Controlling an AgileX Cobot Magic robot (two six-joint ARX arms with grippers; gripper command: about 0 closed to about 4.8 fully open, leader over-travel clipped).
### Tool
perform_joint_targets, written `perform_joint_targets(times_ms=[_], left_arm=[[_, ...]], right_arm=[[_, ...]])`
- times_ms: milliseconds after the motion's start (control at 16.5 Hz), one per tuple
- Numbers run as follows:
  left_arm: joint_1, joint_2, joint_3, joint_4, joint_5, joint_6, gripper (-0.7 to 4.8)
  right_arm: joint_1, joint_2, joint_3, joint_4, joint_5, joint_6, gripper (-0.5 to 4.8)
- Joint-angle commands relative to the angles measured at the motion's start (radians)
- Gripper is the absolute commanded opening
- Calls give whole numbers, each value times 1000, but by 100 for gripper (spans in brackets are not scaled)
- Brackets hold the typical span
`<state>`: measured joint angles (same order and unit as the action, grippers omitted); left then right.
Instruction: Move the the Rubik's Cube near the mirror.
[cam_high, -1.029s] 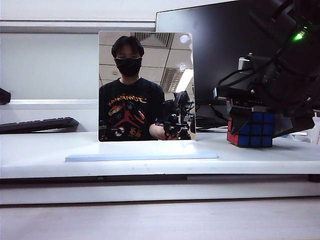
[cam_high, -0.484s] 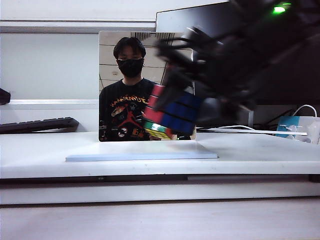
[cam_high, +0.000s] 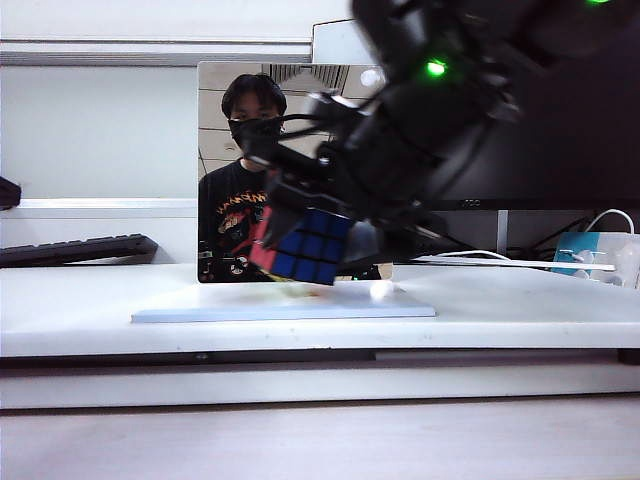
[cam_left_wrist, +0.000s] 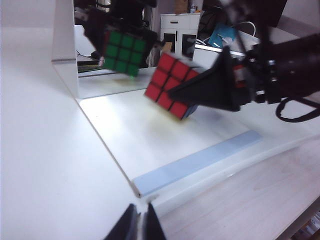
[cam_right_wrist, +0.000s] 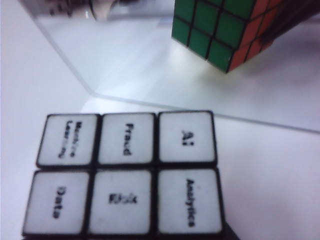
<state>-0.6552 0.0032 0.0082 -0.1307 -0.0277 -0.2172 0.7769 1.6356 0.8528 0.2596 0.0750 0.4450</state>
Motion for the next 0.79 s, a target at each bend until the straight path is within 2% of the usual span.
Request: perform_joint_targets(times_ms=[61, 303, 424, 484, 545, 666, 727, 787], left_arm=[[2, 0, 2, 11, 2, 0, 32], [2, 0, 2, 12, 2, 0, 32], [2, 0, 2, 12, 2, 0, 32], [2, 0, 2, 12, 2, 0, 32], [2, 0, 2, 12, 2, 0, 32], [2, 0, 2, 12, 2, 0, 32], [2, 0, 2, 12, 2, 0, 32], [2, 0, 2, 12, 2, 0, 32]], right_arm=[[59, -7, 39, -25, 142, -38, 103], [111, -1, 39, -60, 294, -34, 103], [112, -1, 39, -60, 313, -33, 103], [114, -1, 39, -64, 312, -29, 130], [117, -1, 39, -74, 313, -29, 191], [117, -1, 38, -83, 315, -29, 191], [117, -1, 38, -84, 315, -29, 210], [118, -1, 38, -81, 311, -29, 301]])
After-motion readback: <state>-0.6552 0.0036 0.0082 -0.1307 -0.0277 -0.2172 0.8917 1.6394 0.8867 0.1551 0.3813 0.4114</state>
